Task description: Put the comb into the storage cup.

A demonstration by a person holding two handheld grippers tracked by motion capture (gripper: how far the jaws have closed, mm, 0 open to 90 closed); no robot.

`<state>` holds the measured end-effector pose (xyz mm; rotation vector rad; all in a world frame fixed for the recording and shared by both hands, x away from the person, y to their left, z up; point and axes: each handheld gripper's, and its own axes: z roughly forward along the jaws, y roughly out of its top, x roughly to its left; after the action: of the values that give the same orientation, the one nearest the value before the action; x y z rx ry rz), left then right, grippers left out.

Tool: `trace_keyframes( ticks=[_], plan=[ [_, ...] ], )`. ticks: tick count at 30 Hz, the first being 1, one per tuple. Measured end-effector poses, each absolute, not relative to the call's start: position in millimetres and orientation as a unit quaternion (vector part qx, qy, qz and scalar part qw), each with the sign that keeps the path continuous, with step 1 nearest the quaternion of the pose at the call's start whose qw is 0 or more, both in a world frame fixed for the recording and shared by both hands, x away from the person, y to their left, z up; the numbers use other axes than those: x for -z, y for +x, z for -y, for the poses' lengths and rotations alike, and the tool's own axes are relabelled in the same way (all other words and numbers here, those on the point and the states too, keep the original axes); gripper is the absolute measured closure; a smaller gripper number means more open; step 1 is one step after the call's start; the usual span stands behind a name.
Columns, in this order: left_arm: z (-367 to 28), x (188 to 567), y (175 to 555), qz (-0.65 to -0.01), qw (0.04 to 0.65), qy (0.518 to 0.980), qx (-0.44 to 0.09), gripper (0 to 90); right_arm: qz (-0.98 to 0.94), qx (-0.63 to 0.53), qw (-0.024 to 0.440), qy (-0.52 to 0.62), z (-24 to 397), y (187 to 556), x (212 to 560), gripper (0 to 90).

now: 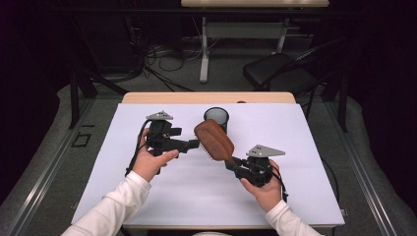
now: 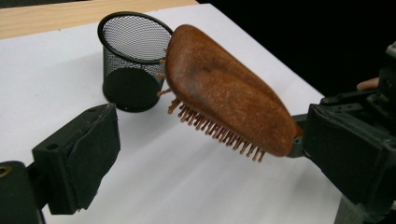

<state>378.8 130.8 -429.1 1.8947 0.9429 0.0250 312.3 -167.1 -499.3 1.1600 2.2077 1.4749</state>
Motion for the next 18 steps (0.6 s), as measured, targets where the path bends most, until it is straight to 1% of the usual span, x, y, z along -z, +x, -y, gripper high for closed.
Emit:
trace_keyframes(
  ticks=[7, 18],
  plan=[
    [-127, 424, 385, -0.395, 0.486, 0.779, 0.000, 7.0, -0.759, -0.507, 0.116, 0.392, 163, 317, 492, 71.6],
    [-127, 419, 392, -0.410, 0.488, 0.771, 0.011, 8.0, -0.750, -0.524, 0.123, 0.385, 160, 325, 481, 71.6]
  ],
)
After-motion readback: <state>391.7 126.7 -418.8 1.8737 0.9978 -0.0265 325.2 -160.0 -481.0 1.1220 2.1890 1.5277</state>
